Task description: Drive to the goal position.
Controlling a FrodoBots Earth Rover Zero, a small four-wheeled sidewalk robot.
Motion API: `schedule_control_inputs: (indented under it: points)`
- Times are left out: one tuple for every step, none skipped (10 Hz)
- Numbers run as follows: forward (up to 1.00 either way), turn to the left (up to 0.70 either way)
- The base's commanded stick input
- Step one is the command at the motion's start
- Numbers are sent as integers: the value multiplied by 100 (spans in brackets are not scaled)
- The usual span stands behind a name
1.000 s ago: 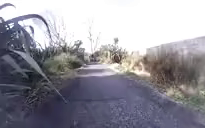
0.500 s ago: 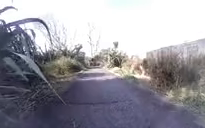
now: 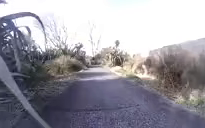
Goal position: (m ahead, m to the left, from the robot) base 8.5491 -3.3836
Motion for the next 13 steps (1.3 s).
schedule_control_inputs:
  points:
    - [45, 0]
    - [45, 0]
    - [45, 0]
    - [45, 0]
    - [45, 0]
    - [45, 0]
    - [45, 0]
    - [45, 0]
    - [45, 0]
    - [45, 0]
    - [45, 0]
    - [45, 0]
    - [45, 0]
